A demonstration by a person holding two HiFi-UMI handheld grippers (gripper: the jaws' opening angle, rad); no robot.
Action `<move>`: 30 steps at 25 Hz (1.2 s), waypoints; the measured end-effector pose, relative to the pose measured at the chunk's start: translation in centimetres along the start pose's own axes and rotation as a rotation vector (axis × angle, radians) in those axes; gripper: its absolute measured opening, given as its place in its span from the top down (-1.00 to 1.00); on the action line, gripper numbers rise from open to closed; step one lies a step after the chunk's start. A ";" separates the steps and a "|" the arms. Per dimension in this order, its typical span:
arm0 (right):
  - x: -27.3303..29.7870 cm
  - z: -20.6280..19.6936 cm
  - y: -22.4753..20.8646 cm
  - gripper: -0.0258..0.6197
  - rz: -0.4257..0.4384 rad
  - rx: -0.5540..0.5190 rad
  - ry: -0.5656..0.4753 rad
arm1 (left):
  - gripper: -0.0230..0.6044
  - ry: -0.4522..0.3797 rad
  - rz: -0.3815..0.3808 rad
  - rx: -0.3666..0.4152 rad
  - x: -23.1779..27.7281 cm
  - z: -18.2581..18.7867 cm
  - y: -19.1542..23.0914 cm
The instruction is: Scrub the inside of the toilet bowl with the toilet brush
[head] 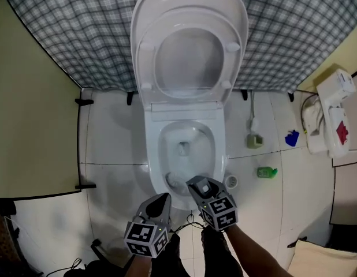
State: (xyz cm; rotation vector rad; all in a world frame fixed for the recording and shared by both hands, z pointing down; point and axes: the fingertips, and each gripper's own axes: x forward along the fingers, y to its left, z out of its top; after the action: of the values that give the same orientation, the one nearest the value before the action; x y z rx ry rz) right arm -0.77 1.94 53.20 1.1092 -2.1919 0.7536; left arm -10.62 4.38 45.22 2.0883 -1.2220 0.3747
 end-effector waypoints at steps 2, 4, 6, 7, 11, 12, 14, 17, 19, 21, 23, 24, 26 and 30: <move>-1.1 -0.7 -0.5 0.22 -0.014 0.012 0.002 | 0.95 0.004 -0.010 0.006 0.1 -0.1 -0.7; -2.0 -1.5 -1.0 0.22 -0.032 0.030 0.002 | 0.95 0.008 -0.018 0.010 0.3 -0.4 -1.2; -2.8 -2.0 -1.6 0.22 -0.056 0.019 0.007 | 0.95 0.013 -0.027 0.016 0.4 -0.6 -1.7; -3.2 -2.2 -1.9 0.22 -0.069 0.003 0.010 | 0.95 0.016 -0.032 0.020 0.5 -0.8 -2.0; -4.5 -2.9 -3.6 0.22 -0.119 -0.016 0.016 | 0.95 0.031 -0.044 0.023 0.6 -1.5 -2.7; -4.6 -2.9 -4.1 0.22 -0.133 -0.009 0.016 | 0.95 0.035 -0.046 0.023 0.6 -1.7 -2.8; -4.7 -2.8 -5.2 0.22 -0.166 -0.001 0.014 | 0.95 0.042 -0.049 0.023 0.7 -2.0 -2.9; -4.4 -2.2 -6.8 0.22 -0.212 -0.007 0.015 | 0.95 0.051 -0.053 0.020 0.9 -2.4 -2.9; -3.9 -1.8 -8.0 0.22 -0.241 -0.025 0.014 | 0.95 0.056 -0.053 0.017 0.9 -2.6 -2.7; -3.3 -1.0 -9.1 0.22 -0.265 -0.050 0.005 | 0.95 0.058 -0.050 0.017 1.0 -2.6 -2.3; -2.7 0.2 -10.0 0.22 -0.281 -0.069 -0.009 | 0.95 0.058 -0.045 0.017 1.1 -2.5 -1.7; -2.3 0.8 -10.4 0.22 -0.289 -0.072 -0.019 | 0.95 0.059 -0.041 0.016 1.1 -2.5 -1.3; -1.4 2.1 -11.1 0.22 -0.303 -0.076 -0.037 | 0.95 0.062 -0.031 0.011 1.1 -2.7 -0.5; 0.8 4.0 -12.3 0.22 -0.317 -0.093 -0.066 | 0.95 0.065 -0.018 -0.006 1.2 -3.0 0.6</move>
State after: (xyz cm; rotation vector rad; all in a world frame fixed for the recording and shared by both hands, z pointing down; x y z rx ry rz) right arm 8.24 -7.43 53.85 1.4061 -2.0124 0.4784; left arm -10.24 5.41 48.34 2.0650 -1.1639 0.4269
